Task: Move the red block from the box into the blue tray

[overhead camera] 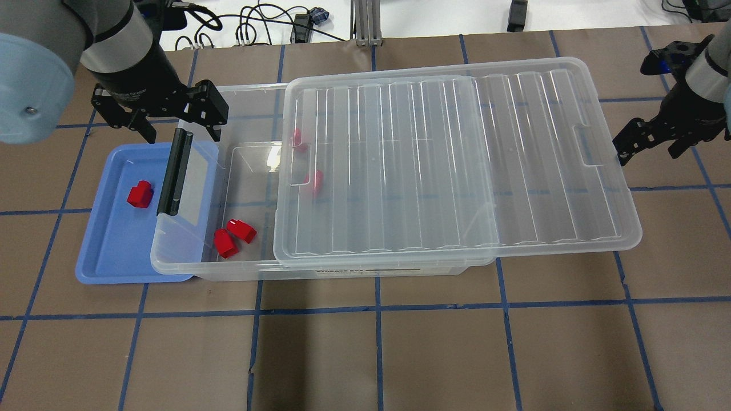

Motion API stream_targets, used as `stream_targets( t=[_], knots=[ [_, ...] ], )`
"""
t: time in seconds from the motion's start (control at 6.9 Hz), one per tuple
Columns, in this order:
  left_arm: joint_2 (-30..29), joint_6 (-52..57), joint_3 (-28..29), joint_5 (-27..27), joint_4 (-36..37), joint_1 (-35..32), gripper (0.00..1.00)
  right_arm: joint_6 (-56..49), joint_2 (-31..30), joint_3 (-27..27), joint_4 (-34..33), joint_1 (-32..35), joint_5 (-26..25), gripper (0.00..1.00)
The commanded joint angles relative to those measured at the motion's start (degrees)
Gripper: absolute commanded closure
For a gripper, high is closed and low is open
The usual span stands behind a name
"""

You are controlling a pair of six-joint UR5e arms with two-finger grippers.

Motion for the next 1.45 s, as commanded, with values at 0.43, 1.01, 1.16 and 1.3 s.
stream_targets(
  t=[0.43,1.01,1.16,1.3],
  knots=[
    [-1.03,-0.26,1.01,-0.35,-0.11,0.77,0.0,16.48,-0.03,0.12,-2.28,12.91,0.05,0.0],
    [-0.94,-0.25,1.01,-0.35,-0.11,0.77,0.0,20.64,0.06,0.03,-3.17,17.34,0.05,0.0],
    [-0.94,-0.25,1.01,-0.35,-0.11,0.77,0.0,20.64,0.14,-0.4,-3.08,17.42,0.05,0.0],
    [-0.94,-0.25,1.09,-0.35,-0.11,0.77,0.0,20.29,-0.12,-0.75,-2.99,17.34,-0.12,0.0]
  ],
)
